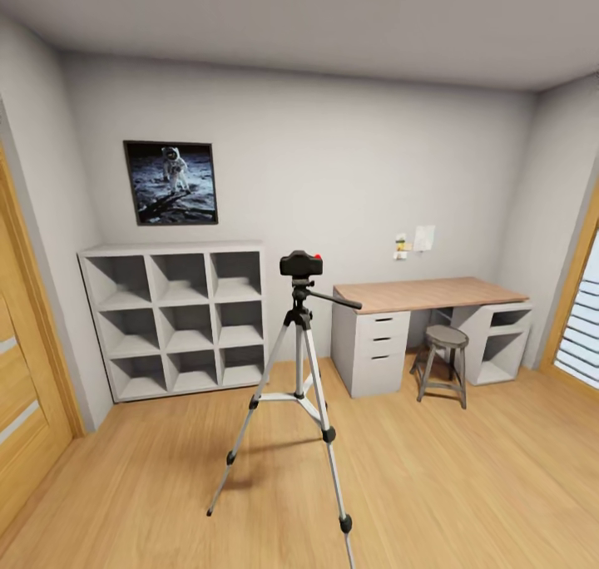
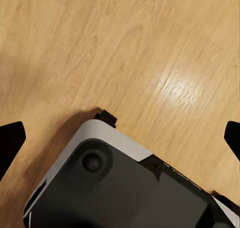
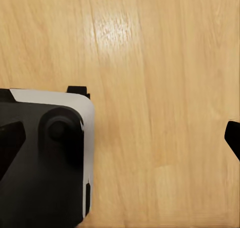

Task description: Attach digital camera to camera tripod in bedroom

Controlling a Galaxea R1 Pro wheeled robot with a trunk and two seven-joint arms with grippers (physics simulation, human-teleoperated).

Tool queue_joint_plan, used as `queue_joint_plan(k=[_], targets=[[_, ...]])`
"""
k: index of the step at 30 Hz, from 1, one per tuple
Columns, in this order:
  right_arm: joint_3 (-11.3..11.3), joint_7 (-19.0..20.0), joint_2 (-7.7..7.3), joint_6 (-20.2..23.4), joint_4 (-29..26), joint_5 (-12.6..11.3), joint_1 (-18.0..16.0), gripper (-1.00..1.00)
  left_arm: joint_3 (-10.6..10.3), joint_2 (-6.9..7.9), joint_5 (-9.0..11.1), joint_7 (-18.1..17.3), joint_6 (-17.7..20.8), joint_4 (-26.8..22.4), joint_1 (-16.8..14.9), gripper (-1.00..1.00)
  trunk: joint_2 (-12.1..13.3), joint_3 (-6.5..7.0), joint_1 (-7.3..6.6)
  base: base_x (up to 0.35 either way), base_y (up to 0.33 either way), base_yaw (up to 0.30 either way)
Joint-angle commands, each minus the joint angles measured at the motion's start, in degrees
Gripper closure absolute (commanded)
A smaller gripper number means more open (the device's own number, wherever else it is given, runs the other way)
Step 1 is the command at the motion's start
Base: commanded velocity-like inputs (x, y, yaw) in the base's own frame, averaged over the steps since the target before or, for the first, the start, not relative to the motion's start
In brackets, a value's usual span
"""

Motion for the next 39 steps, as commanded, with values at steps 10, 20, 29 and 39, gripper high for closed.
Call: queue_joint_plan(k=[10,20,29,39], targets=[[0.13,0.11,0.03,-0.48,0.17,-7.18,0.87,-1.0,-0.36,-0.16,0.44,0.16,-0.07,-0.36,0.01,-1.0,-0.03,0.92,0.02,0.0,0.0,0.0],[0.13,0.12,0.21,-0.39,0.17,-7.87,0.93,-1.0,-0.77,-0.35,-3.69,0.01,-2.5,0.59,2.84,-1.0,-0.03,1.85,0.02,0.0,0.0,0.0],[0.13,0.12,0.23,-0.38,0.17,-7.97,0.93,-1.0,-1.16,-0.75,-14.93,-0.02,-3.4,0.63,3.48,-1.0,-0.03,2.69,0.02,0.0,0.0,0.0],[0.13,0.12,0.23,-0.38,0.17,-7.99,0.93,-1.0,-1.18,-0.69,-16.23,0.04,-3.52,0.63,3.52,-1.0,-0.03,3.62,0.02,0.0,0.0,0.0]])
